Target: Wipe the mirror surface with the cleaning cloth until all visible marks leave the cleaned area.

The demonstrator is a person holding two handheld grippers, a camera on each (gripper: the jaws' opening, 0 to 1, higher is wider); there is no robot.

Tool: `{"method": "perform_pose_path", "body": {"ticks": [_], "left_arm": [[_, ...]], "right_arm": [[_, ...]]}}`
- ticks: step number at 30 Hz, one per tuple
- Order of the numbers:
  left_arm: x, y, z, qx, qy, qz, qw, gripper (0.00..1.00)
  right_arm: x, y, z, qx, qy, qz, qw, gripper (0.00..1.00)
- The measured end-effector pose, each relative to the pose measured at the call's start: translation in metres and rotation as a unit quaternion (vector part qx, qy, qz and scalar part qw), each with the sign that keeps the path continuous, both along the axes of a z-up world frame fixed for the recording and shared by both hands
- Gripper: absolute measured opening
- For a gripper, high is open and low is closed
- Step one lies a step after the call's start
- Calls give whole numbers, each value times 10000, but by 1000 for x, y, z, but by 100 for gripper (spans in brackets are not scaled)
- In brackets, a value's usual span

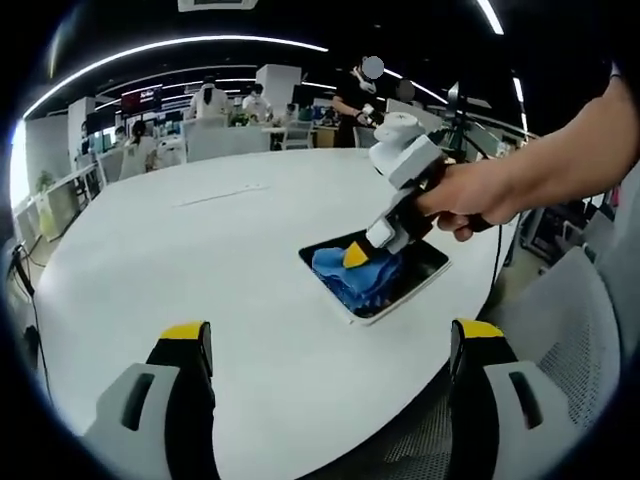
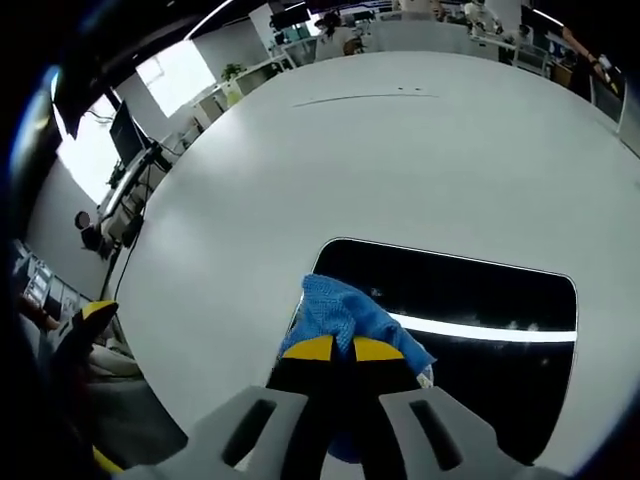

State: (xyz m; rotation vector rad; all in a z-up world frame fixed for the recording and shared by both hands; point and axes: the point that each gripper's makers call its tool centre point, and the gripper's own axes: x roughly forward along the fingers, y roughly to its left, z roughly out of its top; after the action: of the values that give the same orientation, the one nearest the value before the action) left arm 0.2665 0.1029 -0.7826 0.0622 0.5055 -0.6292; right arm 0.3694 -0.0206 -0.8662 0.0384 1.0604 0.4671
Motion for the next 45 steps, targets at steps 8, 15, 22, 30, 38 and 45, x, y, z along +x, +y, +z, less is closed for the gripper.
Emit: {"method": "perform_pose_path", "body": {"ticks": [8, 15, 22, 30, 38, 45], "left_arm": [[-3, -12, 13, -179, -82, -180, 9996, 99], [-5, -15, 12, -235, -7, -225, 9995, 99], [0, -11, 15, -159, -164, -78, 9997, 99], [-4, -16, 12, -84, -167, -272, 9995, 99], [-5, -16, 15, -350, 34, -225, 9991, 99], [-7, -19, 18, -412, 20, -290, 9987, 99]], "right_arm": [[0, -17, 0, -14, -5, 5, 10000, 0], [0, -36, 0, -81, -25, -20, 10000, 0], [0, -56, 0, -105, -18, -82, 9999, 0], [-1, -79, 1, -153, -29, -158, 9998, 0], [-1, -111, 0, -242, -45, -332, 9991, 0], [-2, -126, 0, -293, -55, -436, 9986, 0]]}}
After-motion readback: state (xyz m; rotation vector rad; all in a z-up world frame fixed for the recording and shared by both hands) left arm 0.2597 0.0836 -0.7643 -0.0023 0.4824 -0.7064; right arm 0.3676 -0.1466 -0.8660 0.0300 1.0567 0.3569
